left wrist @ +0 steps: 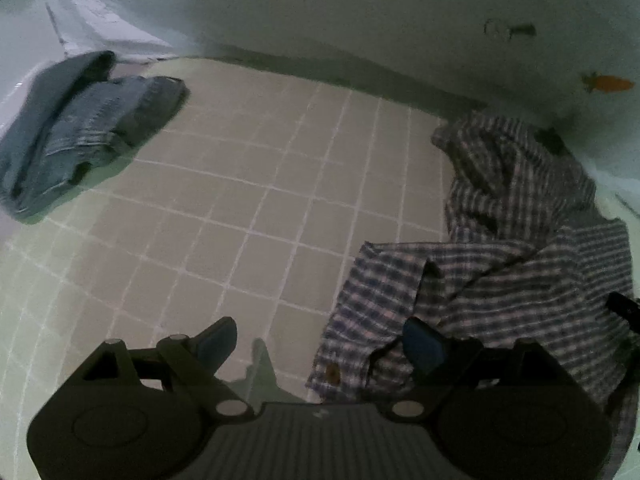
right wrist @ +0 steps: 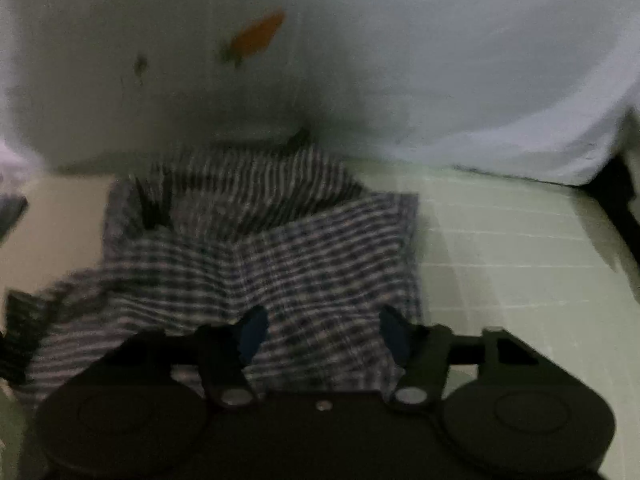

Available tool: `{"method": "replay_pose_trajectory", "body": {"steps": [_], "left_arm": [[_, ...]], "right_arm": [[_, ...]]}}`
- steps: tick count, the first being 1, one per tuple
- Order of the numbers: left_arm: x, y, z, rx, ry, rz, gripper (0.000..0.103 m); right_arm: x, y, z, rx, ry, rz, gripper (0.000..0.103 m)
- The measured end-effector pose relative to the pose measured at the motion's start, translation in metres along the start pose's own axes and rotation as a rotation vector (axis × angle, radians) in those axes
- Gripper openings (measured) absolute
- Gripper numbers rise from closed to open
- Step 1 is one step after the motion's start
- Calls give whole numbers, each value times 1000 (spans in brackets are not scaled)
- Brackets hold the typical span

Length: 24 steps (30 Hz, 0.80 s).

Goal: Fold clothes

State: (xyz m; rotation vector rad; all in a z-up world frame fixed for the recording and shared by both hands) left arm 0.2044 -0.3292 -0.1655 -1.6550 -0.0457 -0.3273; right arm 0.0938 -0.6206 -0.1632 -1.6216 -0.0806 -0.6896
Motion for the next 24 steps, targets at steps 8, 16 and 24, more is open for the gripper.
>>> {"method": "replay_pose_trajectory", "body": {"steps": [8, 16, 24], "left_arm": [[0, 20, -3, -65, 0, 36, 18], [18, -8, 22, -132, -62, -88, 9], [43, -86, 56, -184, -135, -300, 9]], "right_arm": [[0, 30, 5, 50, 7, 85, 12], [14, 2, -11, 95, 103, 0, 0], [36, -76, -2, 127, 109, -218, 0]]}}
Point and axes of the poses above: each gripper's, at about its wrist camera, not at the fingertips, and y roughly the way its jaws point, z to its left, x to its top, the point moved 4 cm from there along y, roughly the way its jaws point, and after that the axes turned 13 degrees about z, right-handed, at the moved point
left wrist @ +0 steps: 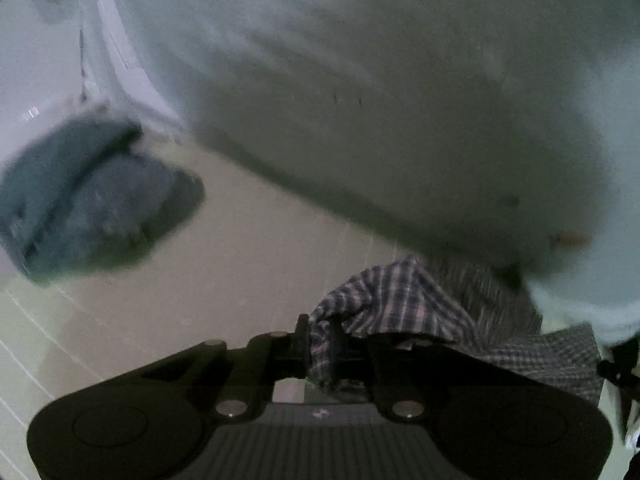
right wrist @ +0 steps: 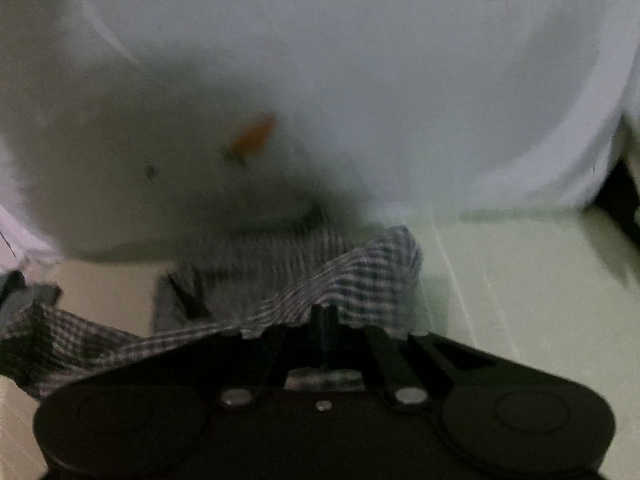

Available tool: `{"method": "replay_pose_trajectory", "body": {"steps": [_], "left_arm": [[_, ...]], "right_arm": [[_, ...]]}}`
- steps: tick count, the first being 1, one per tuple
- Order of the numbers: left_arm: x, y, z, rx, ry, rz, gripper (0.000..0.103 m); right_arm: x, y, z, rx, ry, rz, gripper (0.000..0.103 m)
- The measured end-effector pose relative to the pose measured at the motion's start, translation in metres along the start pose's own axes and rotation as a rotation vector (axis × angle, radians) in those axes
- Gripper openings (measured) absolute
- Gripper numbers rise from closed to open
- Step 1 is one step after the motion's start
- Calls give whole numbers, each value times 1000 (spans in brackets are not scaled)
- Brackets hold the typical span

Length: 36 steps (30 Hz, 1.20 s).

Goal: Fold clothes

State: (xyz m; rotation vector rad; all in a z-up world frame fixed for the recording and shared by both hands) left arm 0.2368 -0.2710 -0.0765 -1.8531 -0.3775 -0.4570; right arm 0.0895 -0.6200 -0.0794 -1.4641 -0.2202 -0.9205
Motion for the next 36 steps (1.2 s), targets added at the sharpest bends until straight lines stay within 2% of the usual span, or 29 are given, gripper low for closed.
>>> {"method": "replay_pose_trajectory", "body": {"steps": [4, 8, 9, 11, 13, 14, 15, 16, 18, 21, 23, 28, 31, 32, 33, 36], "left_arm": [[11, -18, 21, -11, -82, -47, 9], [5, -2, 50, 60, -131, -20, 10], [2, 4, 57, 82, -143, -3, 12], [-4, 20, 71, 127, -182, 47, 16], [-10, 30, 84, 149, -220, 94, 24], [-13, 31, 89, 155, -233, 108, 35], [-15, 32, 92, 161, -239, 113, 46], [-17, 32, 95, 168, -238, 113, 51], [-19, 35, 96, 178, -219, 112, 62], [-21, 42, 89, 164, -148, 127, 72], [-21, 50, 83, 168, -104, 134, 75], [-14, 74, 83, 171, -114, 160, 75], [-11, 84, 83, 180, -98, 167, 73], [-11, 86, 82, 178, -81, 170, 64], [-11, 88, 81, 177, -70, 172, 48], [-10, 92, 82, 171, -62, 175, 24]], "right_arm": [[12, 3, 18, 33, -26, -16, 0], [11, 32, 36, 105, -4, 39, 1], [8, 44, 42, 99, -12, 67, 1], [1, 67, 47, 35, -32, 118, 13], [-5, 75, 43, -16, -14, 148, 34], [-8, 73, 39, -37, 6, 148, 41], [-11, 68, 35, -71, 15, 140, 57], [-15, 62, 31, -108, 21, 129, 73], [-23, 49, 22, -177, 15, 112, 80], [-37, 32, 9, -229, 8, 117, 85], [-47, 21, 0, -250, 12, 130, 86], [-69, 9, -24, -294, 109, 169, 102], [-79, 6, -33, -336, 138, 180, 103], [-82, 5, -36, -353, 144, 183, 103], [-85, 3, -38, -368, 149, 183, 103], [-91, -2, -45, -386, 181, 180, 103]]}}
Point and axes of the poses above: each gripper's, at about its wrist camera, not at the fingertips, and y roughly the way its jaws point, z to its left, x to its top, the point moved 4 cm from there along y, roughly the way its jaws point, and after that the axes turned 13 degrees about z, right-handed, at the moved point
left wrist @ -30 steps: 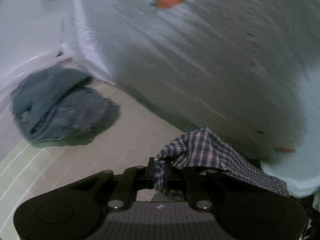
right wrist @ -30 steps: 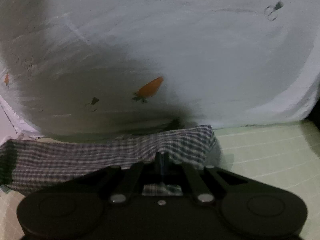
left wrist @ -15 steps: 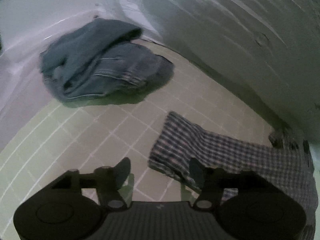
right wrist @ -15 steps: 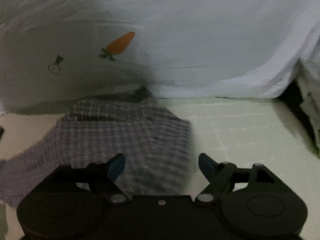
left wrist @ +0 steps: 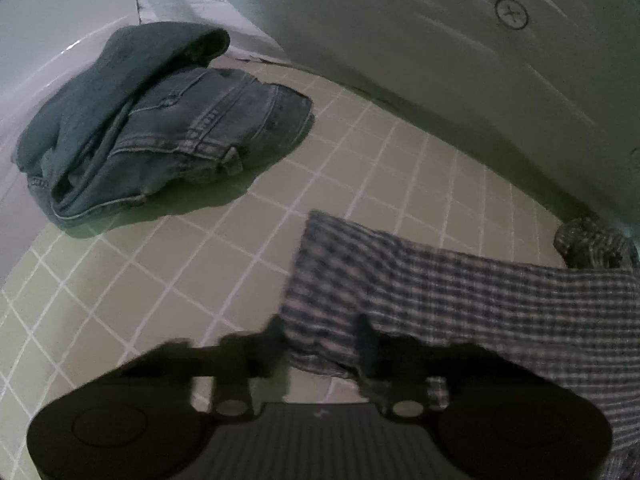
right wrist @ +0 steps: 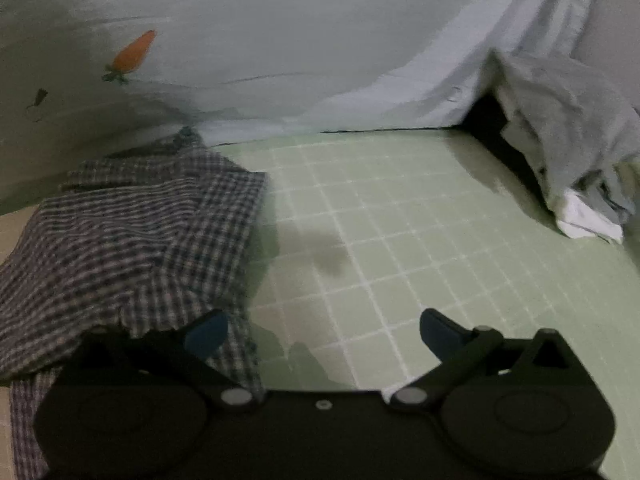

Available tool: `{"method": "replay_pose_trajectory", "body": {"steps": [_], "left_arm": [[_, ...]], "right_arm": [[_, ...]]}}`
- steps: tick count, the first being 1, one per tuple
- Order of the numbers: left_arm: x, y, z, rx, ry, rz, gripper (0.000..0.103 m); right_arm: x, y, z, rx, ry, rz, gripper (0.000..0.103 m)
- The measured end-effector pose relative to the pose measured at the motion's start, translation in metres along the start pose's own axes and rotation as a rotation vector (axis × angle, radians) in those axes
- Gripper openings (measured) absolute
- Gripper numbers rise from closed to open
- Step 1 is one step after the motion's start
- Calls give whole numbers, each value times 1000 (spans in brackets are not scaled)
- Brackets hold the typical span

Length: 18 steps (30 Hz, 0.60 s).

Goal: Fold clothes

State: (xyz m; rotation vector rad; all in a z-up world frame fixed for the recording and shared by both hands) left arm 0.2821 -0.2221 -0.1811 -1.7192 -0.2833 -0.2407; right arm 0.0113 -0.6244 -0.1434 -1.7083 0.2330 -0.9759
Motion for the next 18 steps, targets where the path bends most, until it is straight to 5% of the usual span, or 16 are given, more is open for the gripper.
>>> {"method": "replay_pose_trajectory", "body": {"steps": [3, 9, 18], "left_arm": [[3, -8, -8, -39, 46, -23, 14], [-9, -57, -56, -141, 169, -96, 12], [-119, -115, -170, -259, 498, -61, 12]], "right_arm": [[-4, -4, -9, 2, 16, -5, 103], [-18, -22, -23, 1, 5, -32, 103], [-61, -70, -77, 12, 74, -92, 103]]}}
Point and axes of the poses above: each gripper's, at about its wrist camera, not at the fingertips, and y roughly the way its jaws point, z to its left, x to its top, the point moved 4 cm from there along y, roughly the way its jaws point, and after that the axes turned 13 degrees about z, right-handed, at the moved point
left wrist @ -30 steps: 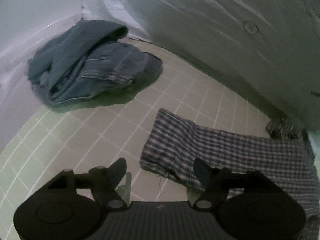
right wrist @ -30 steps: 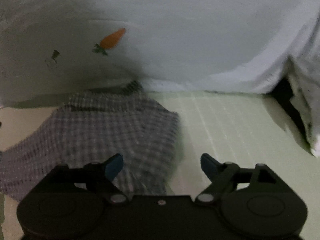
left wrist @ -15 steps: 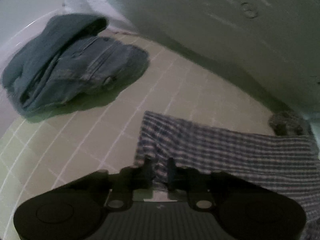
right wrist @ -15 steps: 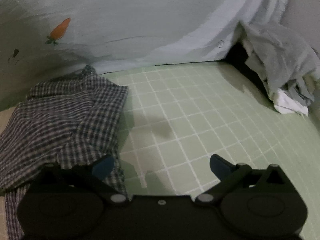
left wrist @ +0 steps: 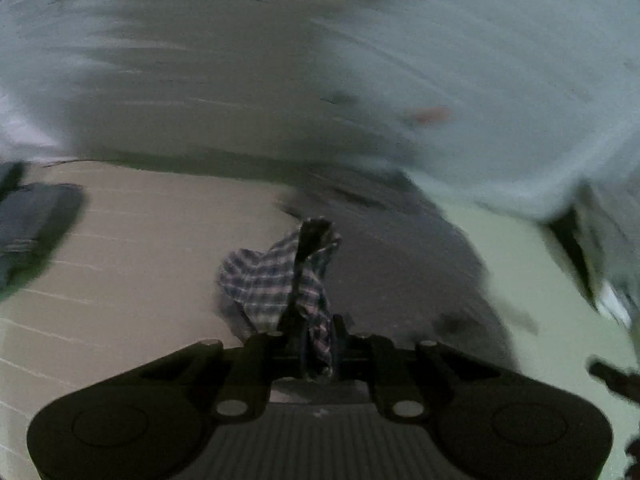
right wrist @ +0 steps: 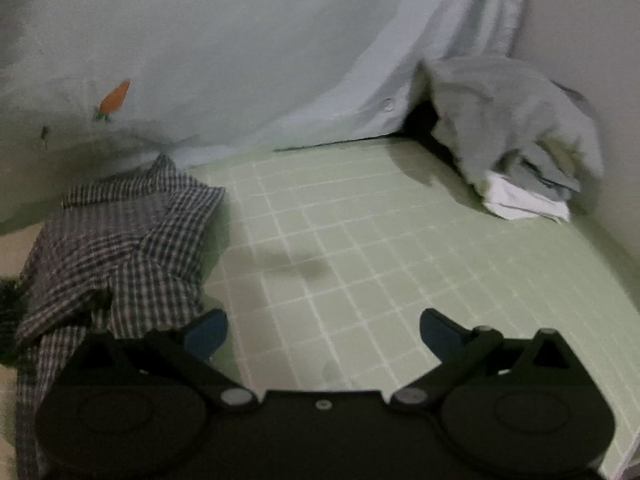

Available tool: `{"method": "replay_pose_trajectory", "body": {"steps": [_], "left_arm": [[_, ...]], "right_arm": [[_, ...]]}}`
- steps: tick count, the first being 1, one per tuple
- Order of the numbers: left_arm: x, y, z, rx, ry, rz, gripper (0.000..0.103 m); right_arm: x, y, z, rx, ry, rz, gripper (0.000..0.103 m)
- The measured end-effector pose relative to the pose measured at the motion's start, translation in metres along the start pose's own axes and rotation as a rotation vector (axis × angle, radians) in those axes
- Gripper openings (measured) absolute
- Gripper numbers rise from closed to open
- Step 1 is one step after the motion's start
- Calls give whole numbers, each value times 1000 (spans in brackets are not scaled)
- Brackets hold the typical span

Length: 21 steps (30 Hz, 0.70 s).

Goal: Fold clothes

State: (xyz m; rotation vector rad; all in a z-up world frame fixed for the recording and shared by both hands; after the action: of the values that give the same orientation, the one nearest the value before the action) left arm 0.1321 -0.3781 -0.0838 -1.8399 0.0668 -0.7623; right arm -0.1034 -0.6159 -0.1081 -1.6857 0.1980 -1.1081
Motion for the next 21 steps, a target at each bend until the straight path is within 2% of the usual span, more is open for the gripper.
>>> {"method": "replay_pose_trajectory", "body": {"steps": [4, 5, 7, 8, 12, 15, 21], "left_arm": [[-48, 2, -63, -40, 133, 83, 13], [-61, 4, -75, -39, 161, 106, 19], [-84, 8, -91, -34, 196, 162, 20], [-93, 9, -95, -28, 200, 189, 26], [-112, -9, -86, 40, 148, 176, 54], [-120, -27, -68, 84, 81, 143, 65], [-124, -49, -21, 184, -28, 112, 76]], "right_arm": [[-17, -12, -27, 12, 35, 4, 103], [-22, -14, -33, 18, 40, 9, 103], [-34, -17, -43, 28, 47, 20, 103], [-40, -18, -47, 35, 48, 27, 103], [-60, -21, -48, 63, 37, 40, 103], [-70, -25, -38, 111, 19, 40, 103], [-69, -26, 11, 261, -93, -4, 103]]}}
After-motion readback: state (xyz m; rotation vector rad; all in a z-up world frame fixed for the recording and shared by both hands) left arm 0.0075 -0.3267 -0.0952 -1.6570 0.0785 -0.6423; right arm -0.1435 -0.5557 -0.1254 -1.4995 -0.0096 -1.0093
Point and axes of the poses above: each gripper's, at about its wrist camera, not at the fingertips, and y roughly the way its jaws point, z to its left, x to its top, the point moved 4 cm from there along y, roughly the way its jaws point, and after that the axes turned 13 degrees about z, right-handed, at the moved point
